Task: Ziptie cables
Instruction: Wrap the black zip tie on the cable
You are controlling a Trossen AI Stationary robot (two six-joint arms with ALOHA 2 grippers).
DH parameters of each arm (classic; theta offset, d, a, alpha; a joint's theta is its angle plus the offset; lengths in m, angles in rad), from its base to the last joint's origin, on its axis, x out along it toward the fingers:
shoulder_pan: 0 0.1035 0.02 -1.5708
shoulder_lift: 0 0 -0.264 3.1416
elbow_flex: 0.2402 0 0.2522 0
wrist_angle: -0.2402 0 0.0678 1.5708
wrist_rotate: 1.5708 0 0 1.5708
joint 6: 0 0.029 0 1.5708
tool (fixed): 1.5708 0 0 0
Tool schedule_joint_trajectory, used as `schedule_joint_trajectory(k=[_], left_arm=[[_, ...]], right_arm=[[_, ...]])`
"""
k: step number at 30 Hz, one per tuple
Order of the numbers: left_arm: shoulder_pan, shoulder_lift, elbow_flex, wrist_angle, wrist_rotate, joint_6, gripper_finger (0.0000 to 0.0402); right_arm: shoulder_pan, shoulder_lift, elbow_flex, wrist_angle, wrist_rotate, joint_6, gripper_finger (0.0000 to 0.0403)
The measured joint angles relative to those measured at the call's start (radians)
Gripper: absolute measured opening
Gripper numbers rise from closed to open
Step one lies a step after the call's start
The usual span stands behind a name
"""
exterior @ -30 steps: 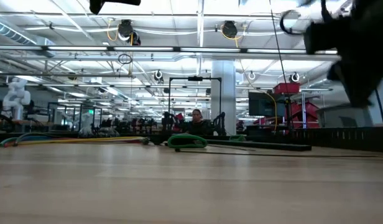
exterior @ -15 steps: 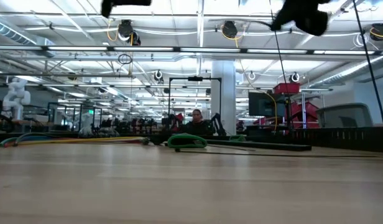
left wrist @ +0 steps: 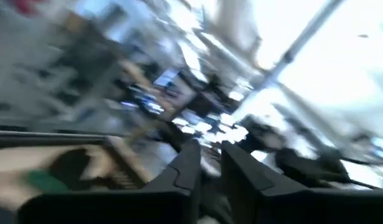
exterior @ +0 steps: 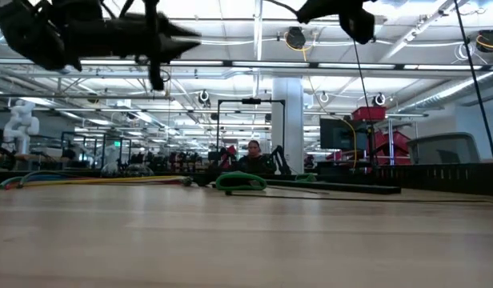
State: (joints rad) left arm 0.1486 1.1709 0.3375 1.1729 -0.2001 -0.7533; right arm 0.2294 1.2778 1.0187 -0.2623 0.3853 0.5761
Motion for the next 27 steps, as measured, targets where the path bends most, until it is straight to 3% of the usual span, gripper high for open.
schedule_joint_trajectory(k=[4,9,12,19,27], left_arm=[[0.001,-0.02,0.093,-0.006,0.147,0.01,0.0116],[0.029,-0.035,0.16,-0.013,0.164,0.177,0.0174],[0.064,-0.037,0.172,-0.042,0.171,0.147,0.0195],[0.1,-0.037,0.171,-0.117,0.379,-0.08,0.0203],[0.099,-0.048,0.171,-0.108,0.389,-0.078,0.0203]], right_arm=[[-0.025,0.053,0.0,0.137,-0.052,-0.04,0.0],[-0.053,0.12,0.0,0.295,-0.146,-0.068,0.0],[-0.059,0.144,0.0,0.346,-0.176,-0.073,0.0],[-0.067,0.191,0.0,0.418,-0.212,-0.094,0.0],[-0.087,0.194,0.001,0.436,-0.253,-0.095,0.0]])
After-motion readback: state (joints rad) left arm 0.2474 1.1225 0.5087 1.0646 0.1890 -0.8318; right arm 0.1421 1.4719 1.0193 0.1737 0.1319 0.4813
